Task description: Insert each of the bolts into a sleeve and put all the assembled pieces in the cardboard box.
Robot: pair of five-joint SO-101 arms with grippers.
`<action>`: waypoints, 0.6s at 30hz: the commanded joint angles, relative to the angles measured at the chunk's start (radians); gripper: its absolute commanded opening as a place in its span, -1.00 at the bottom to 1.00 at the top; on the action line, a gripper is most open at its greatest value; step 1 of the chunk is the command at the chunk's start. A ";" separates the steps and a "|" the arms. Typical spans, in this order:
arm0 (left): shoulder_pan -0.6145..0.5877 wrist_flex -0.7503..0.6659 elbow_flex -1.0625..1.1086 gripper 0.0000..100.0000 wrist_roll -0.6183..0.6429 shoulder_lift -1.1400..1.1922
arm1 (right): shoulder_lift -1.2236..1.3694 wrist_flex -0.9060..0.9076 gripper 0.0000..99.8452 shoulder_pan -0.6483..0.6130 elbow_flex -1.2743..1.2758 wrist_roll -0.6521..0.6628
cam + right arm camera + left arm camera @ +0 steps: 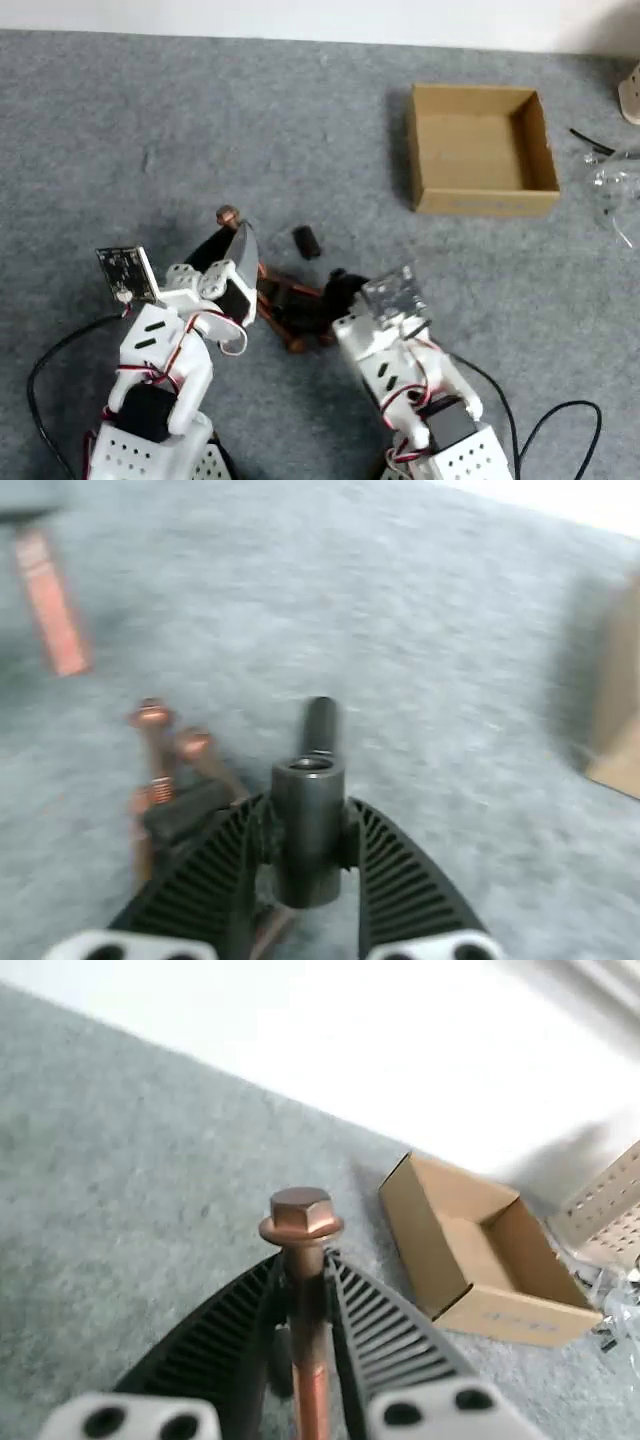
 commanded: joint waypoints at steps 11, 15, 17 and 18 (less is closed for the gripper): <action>0.131 -0.074 -0.093 -0.99 -0.005 -0.019 | -0.033 0.002 -0.99 -0.087 0.045 0.017; 0.170 -0.078 -0.094 -0.99 -0.006 -0.019 | -0.033 0.002 -0.99 -0.087 0.045 0.020; 0.185 -0.077 -0.110 -0.99 -0.006 -0.019 | -0.033 0.002 -0.99 -0.088 0.045 0.066; 0.194 -0.075 -0.119 -0.99 -0.006 -0.019 | -0.033 0.001 -0.99 -0.097 0.045 0.094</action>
